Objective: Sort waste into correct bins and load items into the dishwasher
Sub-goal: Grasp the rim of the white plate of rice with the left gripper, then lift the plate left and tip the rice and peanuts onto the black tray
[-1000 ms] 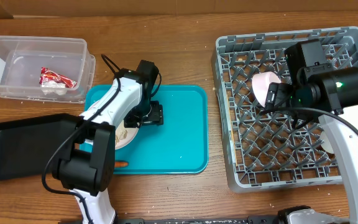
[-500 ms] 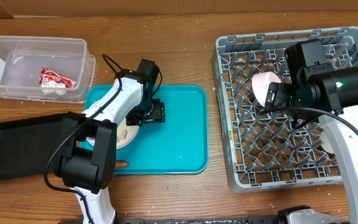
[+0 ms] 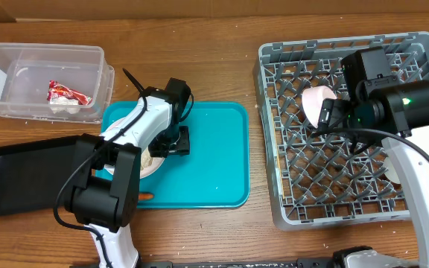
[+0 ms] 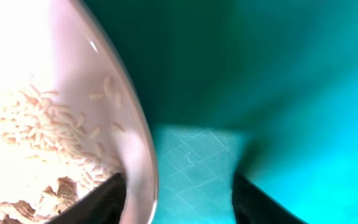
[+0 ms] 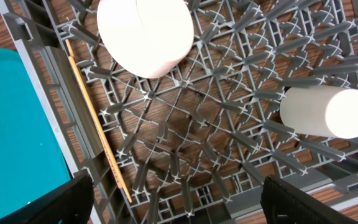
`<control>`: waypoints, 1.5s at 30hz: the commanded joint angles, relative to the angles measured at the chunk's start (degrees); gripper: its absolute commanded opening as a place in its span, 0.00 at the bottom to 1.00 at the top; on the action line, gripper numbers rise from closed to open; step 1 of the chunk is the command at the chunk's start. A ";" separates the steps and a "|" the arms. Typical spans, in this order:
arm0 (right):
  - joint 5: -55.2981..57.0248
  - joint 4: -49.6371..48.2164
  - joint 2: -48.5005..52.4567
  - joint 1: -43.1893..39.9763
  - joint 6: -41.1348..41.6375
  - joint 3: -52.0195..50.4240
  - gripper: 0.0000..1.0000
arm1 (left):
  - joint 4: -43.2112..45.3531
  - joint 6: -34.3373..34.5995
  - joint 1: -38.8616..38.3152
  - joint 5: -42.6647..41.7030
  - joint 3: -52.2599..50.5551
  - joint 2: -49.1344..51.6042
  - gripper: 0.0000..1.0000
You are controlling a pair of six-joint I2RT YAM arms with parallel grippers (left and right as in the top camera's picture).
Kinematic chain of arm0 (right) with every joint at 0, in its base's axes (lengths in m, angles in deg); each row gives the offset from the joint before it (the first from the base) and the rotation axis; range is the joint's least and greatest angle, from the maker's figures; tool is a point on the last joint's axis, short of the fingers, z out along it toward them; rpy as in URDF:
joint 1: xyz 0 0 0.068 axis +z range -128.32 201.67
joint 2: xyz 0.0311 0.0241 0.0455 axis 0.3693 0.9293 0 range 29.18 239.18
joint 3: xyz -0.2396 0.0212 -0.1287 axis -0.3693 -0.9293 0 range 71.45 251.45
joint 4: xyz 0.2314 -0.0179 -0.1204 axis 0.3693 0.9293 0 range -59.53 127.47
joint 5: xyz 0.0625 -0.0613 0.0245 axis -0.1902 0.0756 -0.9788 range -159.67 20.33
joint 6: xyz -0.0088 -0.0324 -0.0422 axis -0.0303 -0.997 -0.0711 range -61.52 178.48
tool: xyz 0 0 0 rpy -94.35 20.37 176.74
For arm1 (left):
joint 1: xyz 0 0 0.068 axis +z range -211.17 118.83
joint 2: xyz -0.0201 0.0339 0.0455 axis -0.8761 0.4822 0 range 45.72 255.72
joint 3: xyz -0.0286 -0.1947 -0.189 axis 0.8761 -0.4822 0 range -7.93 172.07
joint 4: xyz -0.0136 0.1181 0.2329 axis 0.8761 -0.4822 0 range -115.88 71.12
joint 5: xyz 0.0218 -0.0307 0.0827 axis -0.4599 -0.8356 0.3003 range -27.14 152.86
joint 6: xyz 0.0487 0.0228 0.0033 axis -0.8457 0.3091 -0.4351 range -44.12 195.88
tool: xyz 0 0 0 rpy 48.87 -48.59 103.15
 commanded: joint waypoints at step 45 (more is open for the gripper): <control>0.59 2.16 0.02 -0.17 -0.13 0.44 0.87 | -21.94 1.03 1.57 9.75 18.34 1.09 0.04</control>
